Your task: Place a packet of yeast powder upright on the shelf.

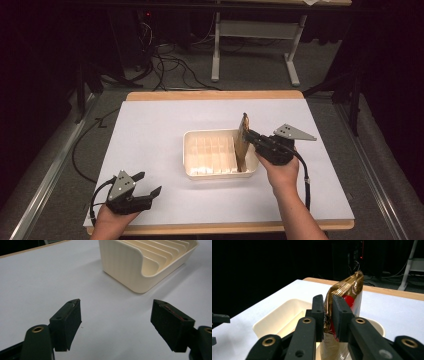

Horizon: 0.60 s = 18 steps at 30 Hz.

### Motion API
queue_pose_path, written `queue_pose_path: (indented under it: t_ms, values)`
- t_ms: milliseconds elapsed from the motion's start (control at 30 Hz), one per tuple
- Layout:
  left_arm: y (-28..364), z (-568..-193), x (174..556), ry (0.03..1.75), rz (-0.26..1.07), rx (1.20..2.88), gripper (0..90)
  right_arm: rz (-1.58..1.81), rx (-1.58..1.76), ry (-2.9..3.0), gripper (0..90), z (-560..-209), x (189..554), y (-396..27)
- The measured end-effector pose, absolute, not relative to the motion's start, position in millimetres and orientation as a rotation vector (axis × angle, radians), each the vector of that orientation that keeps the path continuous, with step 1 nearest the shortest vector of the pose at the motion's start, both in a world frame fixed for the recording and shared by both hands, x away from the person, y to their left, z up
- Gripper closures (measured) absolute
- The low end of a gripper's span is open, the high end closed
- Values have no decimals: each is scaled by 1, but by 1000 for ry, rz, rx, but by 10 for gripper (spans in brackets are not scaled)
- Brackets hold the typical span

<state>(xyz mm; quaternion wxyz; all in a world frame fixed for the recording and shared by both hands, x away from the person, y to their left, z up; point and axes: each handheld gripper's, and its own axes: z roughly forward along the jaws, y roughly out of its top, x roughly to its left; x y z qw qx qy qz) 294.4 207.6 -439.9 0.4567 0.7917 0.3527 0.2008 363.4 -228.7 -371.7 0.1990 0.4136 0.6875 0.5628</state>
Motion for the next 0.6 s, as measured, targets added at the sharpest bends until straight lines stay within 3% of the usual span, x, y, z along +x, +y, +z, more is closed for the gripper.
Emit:
queue_pose_path:
  t_ms: [600]
  values:
    - [207,-440,294,866,499,1955,248,1519,1191,1894,494,-361,366,-224]
